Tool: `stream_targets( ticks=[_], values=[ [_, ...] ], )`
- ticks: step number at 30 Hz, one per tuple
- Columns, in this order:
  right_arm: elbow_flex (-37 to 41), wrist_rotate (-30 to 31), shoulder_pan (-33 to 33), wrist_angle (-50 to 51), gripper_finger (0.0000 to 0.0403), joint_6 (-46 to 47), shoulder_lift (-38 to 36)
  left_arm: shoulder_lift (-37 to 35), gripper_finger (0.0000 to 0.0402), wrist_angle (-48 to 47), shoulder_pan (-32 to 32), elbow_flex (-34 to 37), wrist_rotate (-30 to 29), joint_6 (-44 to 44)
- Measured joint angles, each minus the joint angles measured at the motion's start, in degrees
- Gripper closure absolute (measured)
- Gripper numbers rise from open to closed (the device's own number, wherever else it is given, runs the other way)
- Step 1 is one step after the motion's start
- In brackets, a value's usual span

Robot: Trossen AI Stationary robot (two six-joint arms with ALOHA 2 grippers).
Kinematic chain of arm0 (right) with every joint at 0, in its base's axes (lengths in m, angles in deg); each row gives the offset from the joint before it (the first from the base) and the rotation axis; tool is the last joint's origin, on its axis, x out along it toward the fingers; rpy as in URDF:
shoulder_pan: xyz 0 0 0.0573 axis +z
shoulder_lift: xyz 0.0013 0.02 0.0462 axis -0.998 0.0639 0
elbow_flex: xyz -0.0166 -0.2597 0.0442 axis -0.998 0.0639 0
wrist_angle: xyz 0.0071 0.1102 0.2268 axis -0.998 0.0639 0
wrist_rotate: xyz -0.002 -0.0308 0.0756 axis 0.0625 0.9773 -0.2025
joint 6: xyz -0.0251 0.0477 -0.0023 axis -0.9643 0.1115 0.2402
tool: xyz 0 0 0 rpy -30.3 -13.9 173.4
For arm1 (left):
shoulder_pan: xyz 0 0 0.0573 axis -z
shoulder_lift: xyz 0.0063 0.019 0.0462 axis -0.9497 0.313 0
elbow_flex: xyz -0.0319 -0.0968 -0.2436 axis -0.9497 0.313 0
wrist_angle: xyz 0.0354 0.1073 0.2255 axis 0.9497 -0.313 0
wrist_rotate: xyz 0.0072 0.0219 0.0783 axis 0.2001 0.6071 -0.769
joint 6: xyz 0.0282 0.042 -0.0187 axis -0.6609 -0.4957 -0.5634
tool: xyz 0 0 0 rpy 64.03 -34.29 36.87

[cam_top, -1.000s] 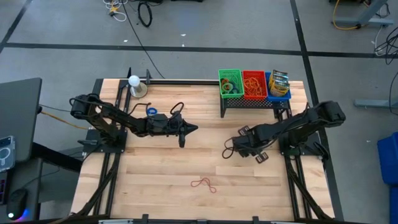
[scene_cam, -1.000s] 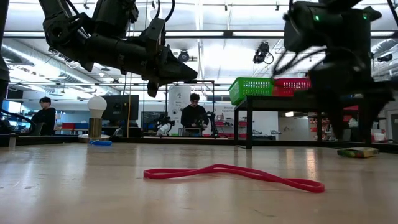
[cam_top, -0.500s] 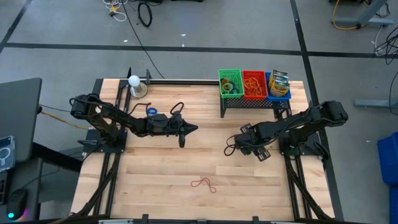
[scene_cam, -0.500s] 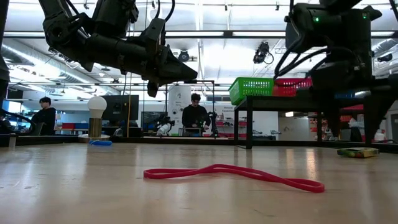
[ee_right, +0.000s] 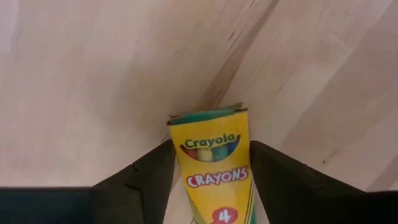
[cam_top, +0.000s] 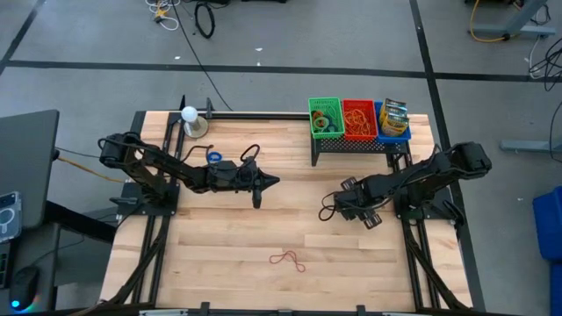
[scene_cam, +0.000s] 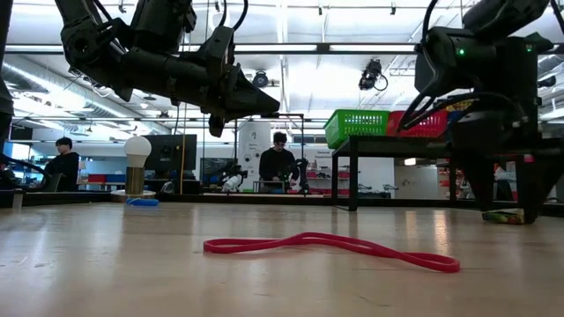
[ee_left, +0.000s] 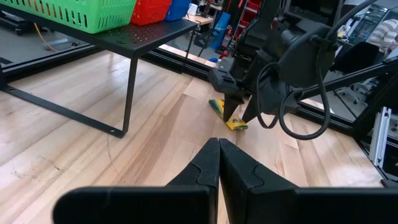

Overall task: Pick & Place Office Desk Supplies
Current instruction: Put the small crayon box into the blue bin

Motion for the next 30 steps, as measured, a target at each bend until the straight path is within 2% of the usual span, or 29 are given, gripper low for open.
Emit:
stream_targets(
  ticks=[10,20,24,30],
  values=[
    [0.2,-0.6,0.0,-0.9,0.0232,2.0,0.0,0.0,0.0392,0.0,0.0,0.0,0.0,0.2],
    [-7.5,0.2,0.0,0.3,0.0242,17.8,-1.7,0.0,0.0392,0.0,0.0,0.0,0.0,0.3],
    [-11.7,4.8,0.0,1.7,0.0242,26.4,-6.9,0.0,0.0392,0.0,0.0,0.0,0.0,0.3],
    [-18.1,17.6,-3.0,5.6,0.0242,42.1,-19.0,0.0,0.0392,0.0,0.0,0.0,0.0,0.3]
  ],
)
